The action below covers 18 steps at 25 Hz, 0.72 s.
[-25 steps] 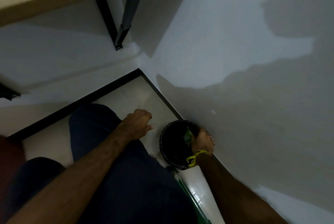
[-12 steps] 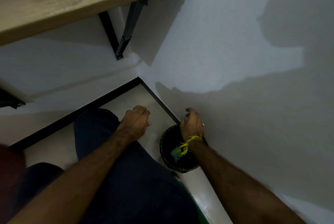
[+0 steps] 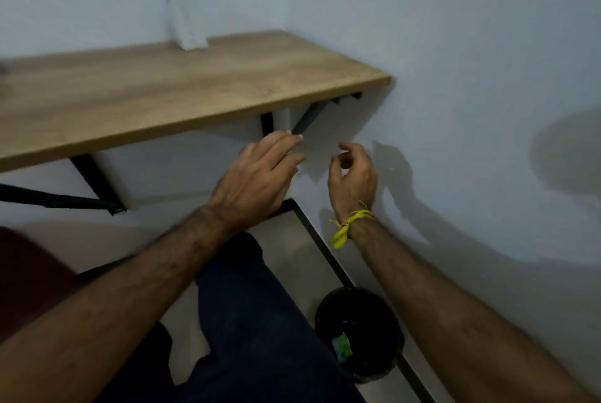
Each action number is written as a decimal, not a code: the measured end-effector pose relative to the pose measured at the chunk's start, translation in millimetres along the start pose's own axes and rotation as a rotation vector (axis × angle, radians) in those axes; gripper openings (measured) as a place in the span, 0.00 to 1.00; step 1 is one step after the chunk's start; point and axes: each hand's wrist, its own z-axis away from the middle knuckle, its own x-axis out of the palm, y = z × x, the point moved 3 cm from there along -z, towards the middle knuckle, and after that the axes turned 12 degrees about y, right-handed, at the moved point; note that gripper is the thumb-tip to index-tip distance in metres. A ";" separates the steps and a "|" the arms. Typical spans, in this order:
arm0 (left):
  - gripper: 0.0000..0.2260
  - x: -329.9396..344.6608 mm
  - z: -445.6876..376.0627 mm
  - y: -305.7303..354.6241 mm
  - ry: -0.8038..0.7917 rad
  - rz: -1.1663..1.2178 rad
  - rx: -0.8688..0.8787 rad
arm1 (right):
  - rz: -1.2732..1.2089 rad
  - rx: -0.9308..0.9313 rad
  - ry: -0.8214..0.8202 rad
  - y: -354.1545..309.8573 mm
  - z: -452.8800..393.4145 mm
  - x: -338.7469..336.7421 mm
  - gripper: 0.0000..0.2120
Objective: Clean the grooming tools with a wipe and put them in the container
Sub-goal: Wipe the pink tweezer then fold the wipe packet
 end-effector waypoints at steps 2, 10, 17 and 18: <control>0.11 -39.7 -21.2 -30.5 0.113 -0.086 -0.031 | -0.142 -0.113 0.063 -50.4 -19.9 7.3 0.10; 0.21 -130.1 -1.5 -206.9 -0.181 -0.264 -0.708 | -0.266 -0.251 -0.123 -197.0 -56.1 87.9 0.08; 0.29 -122.0 44.7 -287.1 -0.299 -0.240 -0.981 | 0.108 -0.179 -0.540 -198.5 -58.4 221.2 0.17; 0.29 -118.2 43.9 -294.8 -0.306 -0.231 -0.968 | 0.151 -0.193 -0.562 -195.7 -58.5 236.4 0.18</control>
